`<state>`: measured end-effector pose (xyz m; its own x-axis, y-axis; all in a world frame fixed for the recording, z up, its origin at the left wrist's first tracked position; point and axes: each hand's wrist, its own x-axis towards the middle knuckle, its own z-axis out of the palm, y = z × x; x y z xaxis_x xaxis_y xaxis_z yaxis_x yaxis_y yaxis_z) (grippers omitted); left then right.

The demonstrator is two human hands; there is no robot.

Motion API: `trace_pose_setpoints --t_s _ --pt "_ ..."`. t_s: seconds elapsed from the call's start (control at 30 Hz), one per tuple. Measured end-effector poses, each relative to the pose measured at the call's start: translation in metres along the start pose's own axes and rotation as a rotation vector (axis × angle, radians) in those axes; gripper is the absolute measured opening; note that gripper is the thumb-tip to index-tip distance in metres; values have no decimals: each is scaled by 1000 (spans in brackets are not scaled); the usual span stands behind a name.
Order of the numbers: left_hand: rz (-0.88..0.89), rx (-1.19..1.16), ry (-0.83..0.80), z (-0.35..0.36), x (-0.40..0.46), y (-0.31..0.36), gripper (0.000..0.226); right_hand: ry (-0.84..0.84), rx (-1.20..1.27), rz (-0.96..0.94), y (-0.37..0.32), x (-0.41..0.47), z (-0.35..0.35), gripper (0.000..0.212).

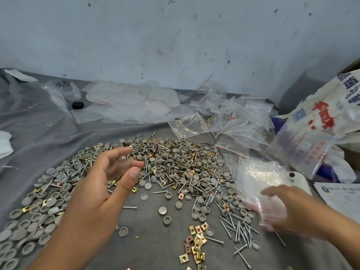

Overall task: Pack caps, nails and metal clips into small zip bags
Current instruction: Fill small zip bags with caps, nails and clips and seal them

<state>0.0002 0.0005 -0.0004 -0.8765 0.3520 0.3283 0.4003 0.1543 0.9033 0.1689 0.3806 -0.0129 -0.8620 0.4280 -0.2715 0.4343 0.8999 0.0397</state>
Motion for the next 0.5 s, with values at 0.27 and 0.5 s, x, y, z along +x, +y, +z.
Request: trace_pose_setpoints --t_s 0.27,0.5 --pt "-6 39 -3 -3 -9 14 48 209 326 94 7 -15 -6 18" --pt "26 92 -102 6 -16 24 45 428 634 30 -36 -15 -45 12"
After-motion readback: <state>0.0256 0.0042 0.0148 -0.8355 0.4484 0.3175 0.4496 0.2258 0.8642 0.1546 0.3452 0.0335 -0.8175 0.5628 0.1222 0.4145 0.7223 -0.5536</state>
